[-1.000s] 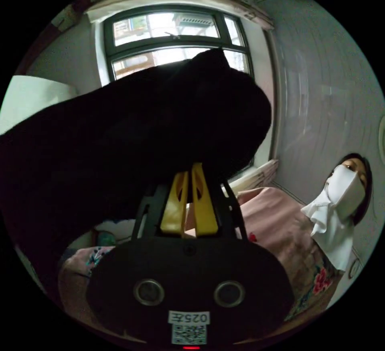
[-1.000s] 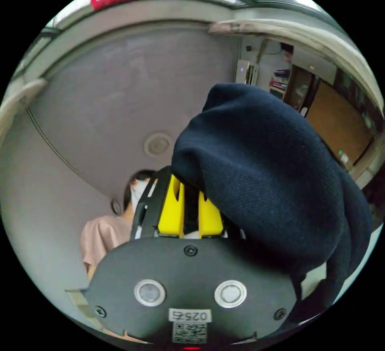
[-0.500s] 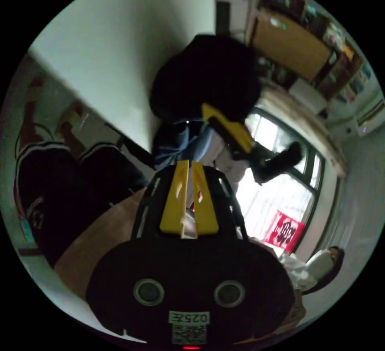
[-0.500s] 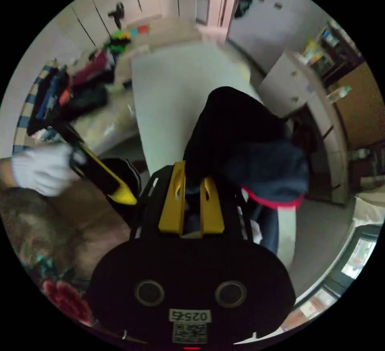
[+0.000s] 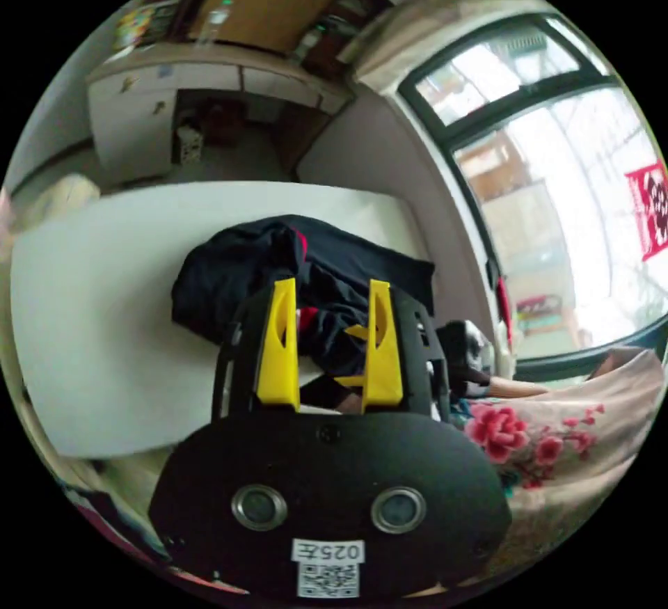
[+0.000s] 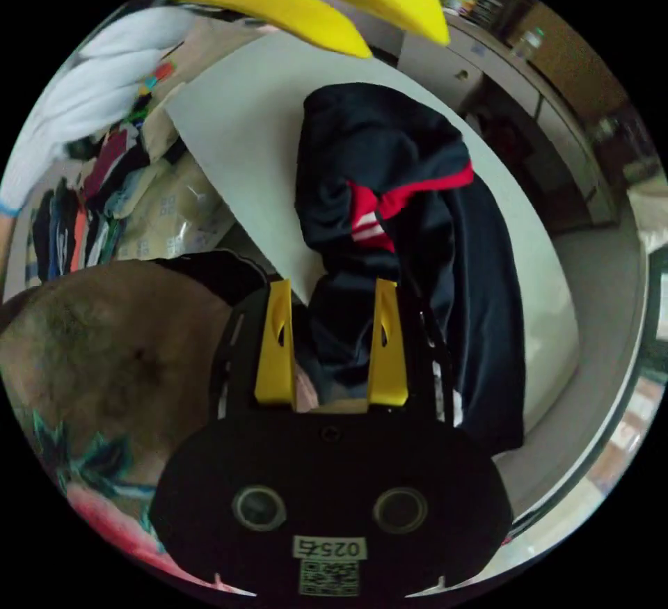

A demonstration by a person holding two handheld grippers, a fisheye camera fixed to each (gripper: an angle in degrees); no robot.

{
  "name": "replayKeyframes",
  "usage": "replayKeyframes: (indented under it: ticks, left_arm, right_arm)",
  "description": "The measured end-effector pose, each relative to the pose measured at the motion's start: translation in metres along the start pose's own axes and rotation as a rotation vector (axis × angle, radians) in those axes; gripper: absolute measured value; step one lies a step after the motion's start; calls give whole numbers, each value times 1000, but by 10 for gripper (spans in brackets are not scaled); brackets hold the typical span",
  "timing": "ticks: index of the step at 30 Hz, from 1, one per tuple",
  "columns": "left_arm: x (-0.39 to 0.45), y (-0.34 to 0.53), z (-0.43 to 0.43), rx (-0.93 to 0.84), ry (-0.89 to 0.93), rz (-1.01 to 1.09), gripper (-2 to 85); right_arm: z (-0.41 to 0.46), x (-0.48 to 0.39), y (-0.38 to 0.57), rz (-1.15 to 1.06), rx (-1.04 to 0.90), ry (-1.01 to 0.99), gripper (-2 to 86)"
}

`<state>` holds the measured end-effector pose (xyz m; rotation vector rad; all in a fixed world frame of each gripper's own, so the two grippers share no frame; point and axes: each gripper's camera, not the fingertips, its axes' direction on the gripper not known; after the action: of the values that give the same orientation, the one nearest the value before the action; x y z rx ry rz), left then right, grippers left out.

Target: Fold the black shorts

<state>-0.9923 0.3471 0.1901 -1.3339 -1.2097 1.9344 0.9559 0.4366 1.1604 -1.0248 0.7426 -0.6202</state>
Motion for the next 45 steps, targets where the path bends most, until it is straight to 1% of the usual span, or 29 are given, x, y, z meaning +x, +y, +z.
replayKeyframes:
  ticks: [1, 3, 7, 8, 9, 11, 12, 13, 14, 15, 17, 18, 19, 21, 23, 26, 28, 30, 31, 32, 33, 34, 35, 36, 38, 39, 40, 41, 45]
  left_arm:
    - [15, -24, 29, -60, -47, 81, 109]
    - [27, -51, 76, -174, -144, 160, 96]
    - [9, -74, 190, -495, -517, 204, 57]
    - [2, -69, 209, -554, -586, 228, 48]
    - [0, -66, 212, -555, -593, 242, 41]
    - [0, -58, 194, -468, -569, 230, 20]
    - [-1, -56, 184, -437, -553, 218, 14]
    - [-1, -51, 153, -336, -499, 195, 2]
    - [-4, -44, 109, -195, -441, 141, -5]
    - [-7, -39, 84, -125, -406, 108, -9]
    - [-44, -10, -16, 126, -329, -94, -12]
    - [-58, -1, -38, 172, -312, -143, -12]
    - [-91, 23, -74, 250, -289, -250, -12]
    - [-148, 58, -104, 274, -276, -385, -13]
    - [-223, 105, -108, 198, -319, -561, -13]
    - [-294, 161, -86, 71, -311, -754, -12]
    - [-321, 193, -80, 69, -210, -851, -10]
    - [-331, 224, -95, 198, -85, -928, -7]
    - [-332, 243, -112, 313, -11, -966, -5]
    - [-327, 255, -132, 422, 48, -955, -1]
    - [-322, 258, -143, 470, 63, -937, 1]
    - [-307, 256, -167, 549, 77, -856, 12]
    - [-289, 242, -189, 581, 111, -721, 28]
    - [-281, 232, -197, 568, 130, -665, 39]
    - [-261, 180, -201, 375, 167, -550, 76]
    - [-259, 169, -197, 336, 189, -532, 82]
    - [-257, 148, -183, 267, 271, -503, 94]
    - [-258, 130, -164, 201, 344, -496, 106]
    - [-278, 99, -113, 54, 391, -631, 149]
  right_arm:
    - [-12, 6, 13, 73, 16, -47, 162]
    - [-27, 19, 33, 204, 41, -122, 157]
    - [-55, 60, 90, 557, 107, -276, 144]
    - [-60, 70, 109, 657, 119, -253, 144]
    - [-63, 75, 119, 712, 115, -220, 143]
    - [-69, 89, 154, 860, 53, -79, 141]
    - [-71, 92, 162, 887, 37, -58, 140]
    - [-75, 98, 180, 944, 21, -50, 139]
    - [-79, 104, 197, 995, 30, -93, 139]
    - [-81, 108, 205, 1026, 39, -124, 138]
    - [-89, 125, 242, 1176, 118, -295, 138]
    - [-91, 130, 251, 1215, 140, -340, 138]
    - [-94, 139, 269, 1302, 186, -420, 138]
    - [-98, 153, 296, 1451, 249, -507, 138]
    - [-95, 168, 336, 1691, 325, -675, 137]
    - [-98, 181, 375, 1841, 476, -861, 126]
    - [-104, 188, 394, 1883, 514, -919, 119]
    - [-110, 193, 410, 1910, 537, -982, 117]
    - [-116, 195, 421, 1923, 549, -1015, 117]
    - [-124, 198, 430, 1917, 558, -1022, 116]
    - [-128, 199, 433, 1912, 556, -1017, 116]
    - [-137, 202, 439, 1896, 543, -1002, 116]
    - [-146, 206, 444, 1870, 526, -979, 116]
    - [-150, 208, 445, 1858, 511, -967, 116]
    - [-167, 214, 454, 1843, 496, -939, 117]
    - [-170, 215, 457, 1844, 498, -940, 117]
    - [-176, 217, 463, 1859, 506, -946, 118]
    - [-181, 218, 471, 1882, 529, -961, 118]
    - [-200, 211, 498, 1968, 597, -1000, 119]
